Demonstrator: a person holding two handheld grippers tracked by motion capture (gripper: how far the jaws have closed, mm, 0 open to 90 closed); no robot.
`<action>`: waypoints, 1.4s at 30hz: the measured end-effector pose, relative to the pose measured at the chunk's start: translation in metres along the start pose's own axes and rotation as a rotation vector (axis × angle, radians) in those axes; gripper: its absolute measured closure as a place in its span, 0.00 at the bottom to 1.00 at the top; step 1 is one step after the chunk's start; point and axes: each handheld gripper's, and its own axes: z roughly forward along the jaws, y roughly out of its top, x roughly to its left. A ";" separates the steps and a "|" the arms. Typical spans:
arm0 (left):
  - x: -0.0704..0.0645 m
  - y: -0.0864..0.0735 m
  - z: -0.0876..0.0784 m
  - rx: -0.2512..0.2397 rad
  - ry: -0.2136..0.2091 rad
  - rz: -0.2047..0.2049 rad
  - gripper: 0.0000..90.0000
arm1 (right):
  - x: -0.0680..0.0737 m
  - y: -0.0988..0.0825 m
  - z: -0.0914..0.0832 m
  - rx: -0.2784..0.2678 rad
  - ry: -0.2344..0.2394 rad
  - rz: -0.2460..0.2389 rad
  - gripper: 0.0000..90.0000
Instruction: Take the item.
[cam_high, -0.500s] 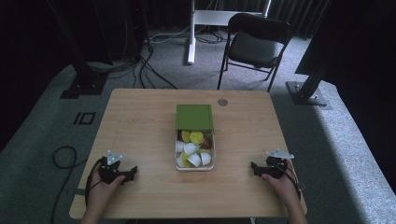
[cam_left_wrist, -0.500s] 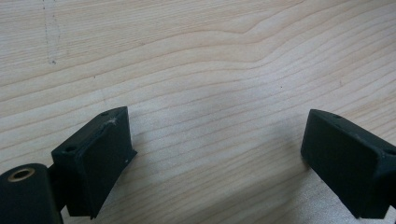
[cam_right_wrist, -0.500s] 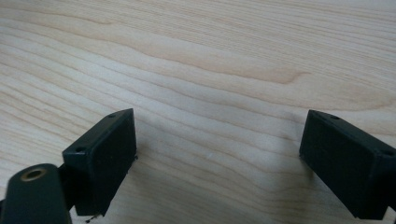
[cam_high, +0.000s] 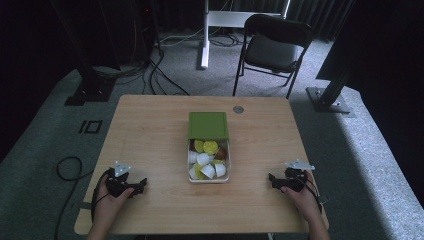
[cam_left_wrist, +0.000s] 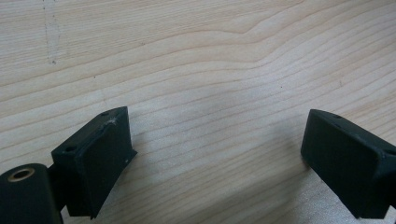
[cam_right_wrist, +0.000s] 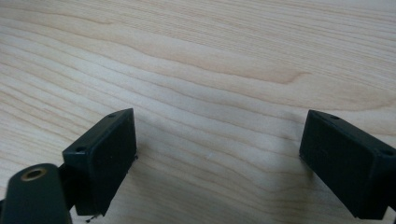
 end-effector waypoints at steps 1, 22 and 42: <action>0.000 0.000 0.000 0.000 0.000 0.000 0.11 | 0.000 0.000 0.000 0.000 -0.002 0.001 0.12; 0.000 0.000 0.000 0.000 0.000 0.000 0.11 | 0.012 0.026 -0.009 -0.057 0.036 0.023 0.12; 0.000 0.000 0.000 0.000 0.000 0.000 0.11 | 0.045 0.071 -0.033 -0.142 0.114 -0.030 0.12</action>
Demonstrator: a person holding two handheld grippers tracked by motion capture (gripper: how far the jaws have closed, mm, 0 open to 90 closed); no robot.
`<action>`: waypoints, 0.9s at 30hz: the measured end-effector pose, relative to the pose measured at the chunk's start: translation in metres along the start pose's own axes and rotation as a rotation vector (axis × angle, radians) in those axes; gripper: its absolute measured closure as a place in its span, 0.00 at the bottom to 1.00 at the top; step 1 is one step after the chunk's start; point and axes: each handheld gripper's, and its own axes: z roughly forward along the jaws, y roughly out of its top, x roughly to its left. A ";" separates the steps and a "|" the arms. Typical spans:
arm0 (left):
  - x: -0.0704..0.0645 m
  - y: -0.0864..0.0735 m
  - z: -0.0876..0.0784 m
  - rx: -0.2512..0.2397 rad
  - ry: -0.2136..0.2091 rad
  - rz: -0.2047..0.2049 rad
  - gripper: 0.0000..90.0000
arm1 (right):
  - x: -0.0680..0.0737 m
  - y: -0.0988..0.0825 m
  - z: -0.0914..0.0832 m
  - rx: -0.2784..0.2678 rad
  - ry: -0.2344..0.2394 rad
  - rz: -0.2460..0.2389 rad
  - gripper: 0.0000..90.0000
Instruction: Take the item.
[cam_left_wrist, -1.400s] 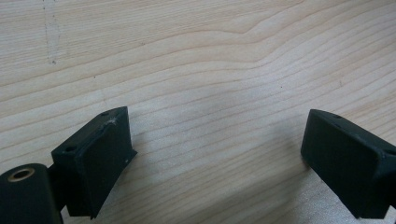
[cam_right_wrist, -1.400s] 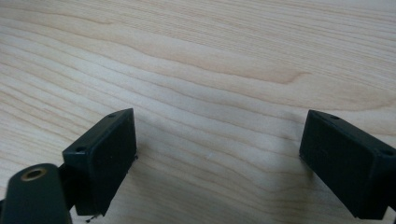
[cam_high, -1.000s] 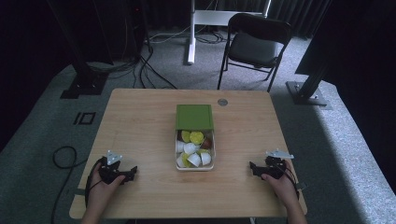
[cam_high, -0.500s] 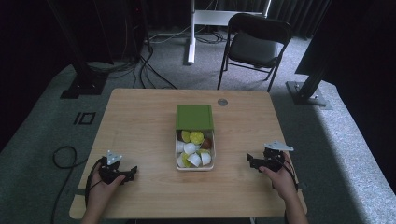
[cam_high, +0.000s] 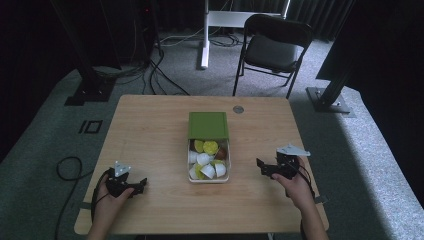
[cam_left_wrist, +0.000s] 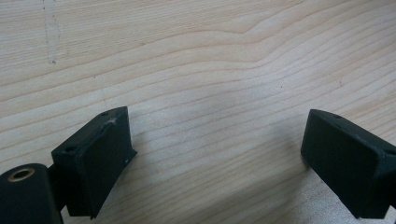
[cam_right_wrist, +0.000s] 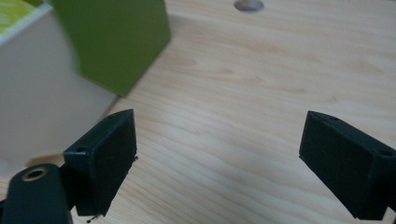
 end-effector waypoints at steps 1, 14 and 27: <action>0.000 0.000 0.000 0.000 0.000 0.000 0.11 | 0.003 0.003 -0.001 -0.004 0.008 -0.002 0.12; 0.000 0.000 0.000 -0.001 0.000 -0.001 0.11 | 0.043 0.035 -0.005 -0.079 0.119 -0.077 0.12; 0.000 0.000 0.000 -0.002 -0.001 -0.003 0.11 | 0.083 0.051 -0.001 -0.101 0.234 -0.163 0.15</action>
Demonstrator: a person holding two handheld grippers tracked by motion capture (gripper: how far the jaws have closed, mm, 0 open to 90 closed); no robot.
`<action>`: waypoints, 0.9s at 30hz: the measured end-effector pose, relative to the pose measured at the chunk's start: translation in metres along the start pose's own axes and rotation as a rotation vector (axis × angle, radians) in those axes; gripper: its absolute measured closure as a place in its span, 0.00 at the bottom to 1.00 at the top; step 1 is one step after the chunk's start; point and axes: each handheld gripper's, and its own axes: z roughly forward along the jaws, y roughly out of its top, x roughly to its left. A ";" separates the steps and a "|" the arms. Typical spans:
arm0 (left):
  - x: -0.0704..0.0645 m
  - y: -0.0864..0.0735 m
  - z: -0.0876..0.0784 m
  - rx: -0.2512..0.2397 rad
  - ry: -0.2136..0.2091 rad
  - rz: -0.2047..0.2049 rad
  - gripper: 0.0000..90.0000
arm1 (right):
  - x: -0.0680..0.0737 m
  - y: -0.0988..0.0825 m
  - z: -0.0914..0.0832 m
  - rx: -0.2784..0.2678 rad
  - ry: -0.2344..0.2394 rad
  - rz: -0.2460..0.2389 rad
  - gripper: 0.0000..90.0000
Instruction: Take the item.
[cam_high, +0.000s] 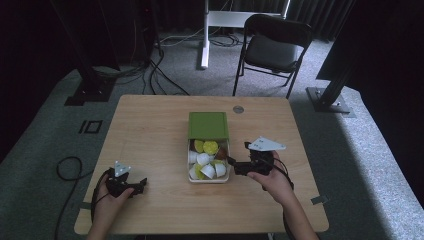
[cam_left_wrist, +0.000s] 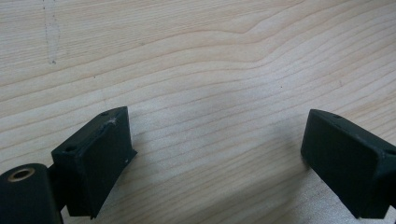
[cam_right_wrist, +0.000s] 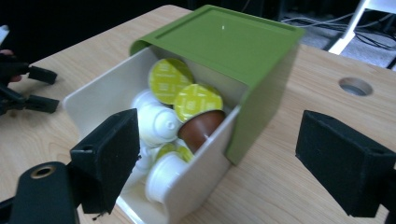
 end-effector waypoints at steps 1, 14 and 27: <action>0.000 0.000 0.000 0.000 0.000 0.000 0.11 | 0.000 0.000 0.000 0.000 0.000 0.000 0.15; 0.000 0.000 0.000 0.002 0.000 0.002 0.11 | 0.031 0.006 0.021 0.016 0.092 -0.063 0.15; 0.000 0.000 0.000 0.000 0.000 0.000 0.11 | 0.057 -0.006 0.047 0.084 0.127 -0.112 0.16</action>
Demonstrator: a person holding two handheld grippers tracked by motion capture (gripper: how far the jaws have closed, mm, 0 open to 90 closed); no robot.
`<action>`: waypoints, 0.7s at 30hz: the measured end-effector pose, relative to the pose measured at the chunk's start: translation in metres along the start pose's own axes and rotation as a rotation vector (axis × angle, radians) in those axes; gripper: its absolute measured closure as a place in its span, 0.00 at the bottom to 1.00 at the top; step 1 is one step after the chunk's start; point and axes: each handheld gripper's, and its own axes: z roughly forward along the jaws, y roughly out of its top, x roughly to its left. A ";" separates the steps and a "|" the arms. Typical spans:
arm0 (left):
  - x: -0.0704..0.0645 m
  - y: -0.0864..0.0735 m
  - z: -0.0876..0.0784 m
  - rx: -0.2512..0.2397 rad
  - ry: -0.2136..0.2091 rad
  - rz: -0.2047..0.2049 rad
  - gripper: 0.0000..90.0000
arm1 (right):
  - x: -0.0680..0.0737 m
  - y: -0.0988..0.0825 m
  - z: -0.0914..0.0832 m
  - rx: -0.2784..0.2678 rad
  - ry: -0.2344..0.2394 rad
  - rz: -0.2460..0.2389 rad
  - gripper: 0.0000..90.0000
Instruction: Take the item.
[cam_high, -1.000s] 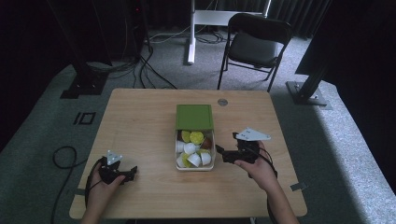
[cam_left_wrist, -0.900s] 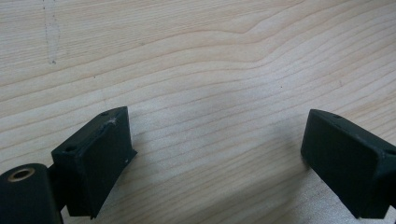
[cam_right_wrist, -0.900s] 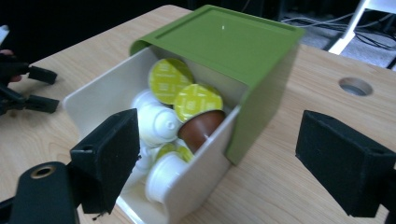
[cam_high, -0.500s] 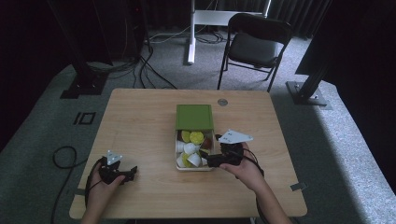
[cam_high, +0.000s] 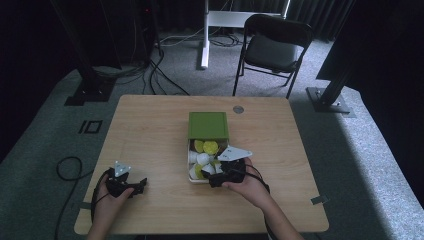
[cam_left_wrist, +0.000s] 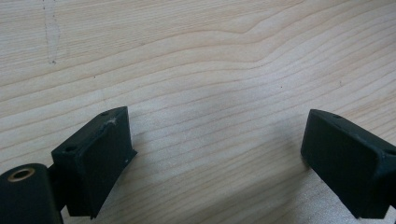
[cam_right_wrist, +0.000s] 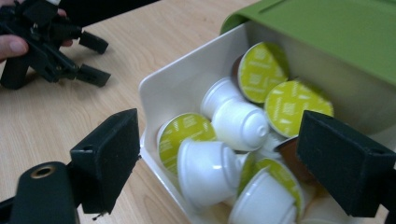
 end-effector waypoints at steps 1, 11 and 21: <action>0.000 0.000 0.000 0.000 0.000 0.000 0.11 | 0.002 -0.002 0.004 0.012 -0.008 -0.012 0.17; 0.000 0.000 0.000 0.002 0.000 0.003 0.11 | 0.010 -0.011 0.019 0.072 -0.038 -0.025 0.29; 0.000 0.000 0.000 0.002 0.000 0.003 0.11 | 0.013 -0.016 0.031 0.140 -0.107 -0.113 0.50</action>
